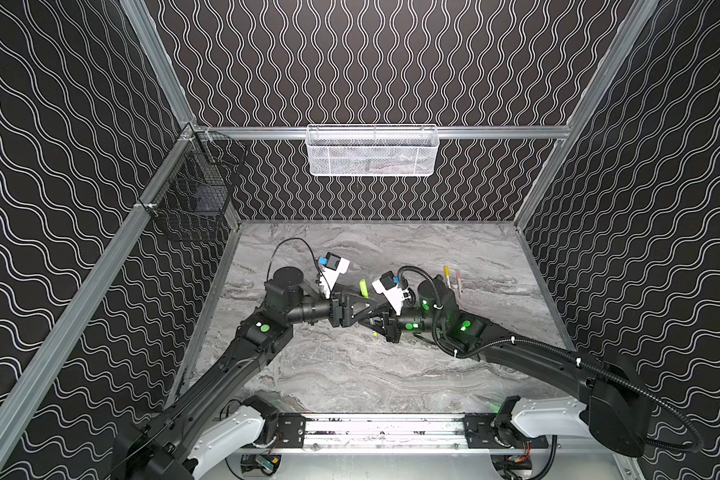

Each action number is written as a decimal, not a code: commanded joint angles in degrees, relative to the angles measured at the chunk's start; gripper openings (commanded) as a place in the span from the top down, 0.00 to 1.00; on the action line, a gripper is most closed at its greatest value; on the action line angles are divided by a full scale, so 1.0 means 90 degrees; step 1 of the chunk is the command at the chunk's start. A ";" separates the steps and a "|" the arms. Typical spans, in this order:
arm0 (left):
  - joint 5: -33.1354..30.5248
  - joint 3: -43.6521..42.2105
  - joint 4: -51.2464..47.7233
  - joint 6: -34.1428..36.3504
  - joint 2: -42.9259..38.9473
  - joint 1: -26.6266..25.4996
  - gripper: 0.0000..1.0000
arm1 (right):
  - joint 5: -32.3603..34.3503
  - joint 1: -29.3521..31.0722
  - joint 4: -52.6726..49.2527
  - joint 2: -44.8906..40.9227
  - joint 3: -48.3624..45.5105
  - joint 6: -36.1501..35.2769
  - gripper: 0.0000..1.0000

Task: Insert the pens into the pen caps

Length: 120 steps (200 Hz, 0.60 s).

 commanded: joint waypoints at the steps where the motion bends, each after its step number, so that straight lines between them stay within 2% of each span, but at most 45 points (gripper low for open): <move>1: -0.0318 0.0063 -0.0166 0.0149 -0.0111 0.0199 0.23 | -0.0319 0.0010 -0.0361 -0.0049 0.0115 -0.0214 1.00; 31: -0.0048 0.0092 -0.0139 0.0074 -0.0239 0.0572 0.22 | -0.0695 0.0005 -0.0605 0.0006 0.0216 -0.0316 1.00; 52: 0.0235 0.0191 -0.0241 0.0197 -0.0191 0.0624 0.22 | -0.0787 0.0004 -0.0658 0.0018 0.0222 -0.0332 1.00; 84: 0.0729 0.0299 -0.0261 0.0263 0.0117 0.0625 0.28 | -0.0935 0.0009 -0.0687 0.0009 0.0265 -0.0358 1.00; 95: 0.0924 0.0268 -0.0059 0.0137 0.0224 0.0624 0.35 | -0.0950 0.0006 -0.0705 0.0018 0.0287 -0.0367 1.00; 120: 0.1075 0.0212 0.0202 -0.0026 0.0353 0.0624 0.67 | -0.0939 0.0005 -0.0783 0.0038 0.0358 -0.0396 1.00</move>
